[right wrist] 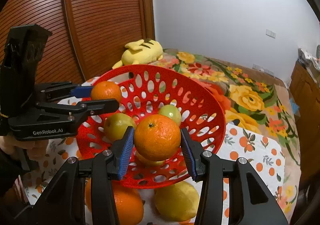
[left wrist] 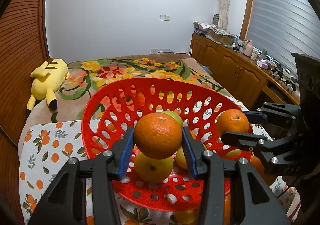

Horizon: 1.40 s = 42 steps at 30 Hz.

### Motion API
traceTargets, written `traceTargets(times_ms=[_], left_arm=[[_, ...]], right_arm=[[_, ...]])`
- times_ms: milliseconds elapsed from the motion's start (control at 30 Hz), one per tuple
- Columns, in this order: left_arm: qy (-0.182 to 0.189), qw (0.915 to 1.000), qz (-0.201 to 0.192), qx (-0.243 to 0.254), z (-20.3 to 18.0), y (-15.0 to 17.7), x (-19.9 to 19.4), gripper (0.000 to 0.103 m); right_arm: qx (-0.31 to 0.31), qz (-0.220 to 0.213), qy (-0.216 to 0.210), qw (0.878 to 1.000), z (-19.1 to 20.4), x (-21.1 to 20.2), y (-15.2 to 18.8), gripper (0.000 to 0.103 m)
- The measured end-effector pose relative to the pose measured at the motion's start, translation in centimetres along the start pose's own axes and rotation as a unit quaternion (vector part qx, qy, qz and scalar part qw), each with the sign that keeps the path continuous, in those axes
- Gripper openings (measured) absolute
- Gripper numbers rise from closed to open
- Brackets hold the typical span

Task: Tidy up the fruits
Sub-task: 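Carry both tangerines over the red basket and open both tools, then withdraw both tools from the basket toward two large oranges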

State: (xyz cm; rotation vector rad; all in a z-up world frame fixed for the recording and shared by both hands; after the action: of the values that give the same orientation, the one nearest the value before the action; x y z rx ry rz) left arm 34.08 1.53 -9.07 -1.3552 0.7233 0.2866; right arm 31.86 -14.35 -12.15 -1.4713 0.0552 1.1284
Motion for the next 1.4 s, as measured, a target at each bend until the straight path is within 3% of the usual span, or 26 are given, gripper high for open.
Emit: traceTargets(times_ms=[633,1400], left_arm=[[-0.002,0.9997,0.024,-0.006,2.0,-0.6,2.7,0.045],[-0.004,0.9996,0.028,-0.002,1.6,-0.5,2.4,0.047]], right_arm=[[0.009,-0.003,0.004,1.000,-0.6,-0.5,0.0,0.047],[0.015,-0.020,0.014,1.000,-0.7,-2.9,0.6,0.049]])
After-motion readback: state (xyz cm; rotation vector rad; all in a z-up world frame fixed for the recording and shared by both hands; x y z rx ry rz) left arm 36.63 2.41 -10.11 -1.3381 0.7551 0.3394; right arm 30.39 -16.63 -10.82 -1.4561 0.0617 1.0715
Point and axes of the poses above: each gripper's, at about its wrist camera, not at the fingertips, and x roughly the way its jaws point, z to its left, y to its underside, the point moved 7 cm from there along x, roughly the way its jaws point, and after that the axes turned 13 degrees about x, right-handed, at the moved point
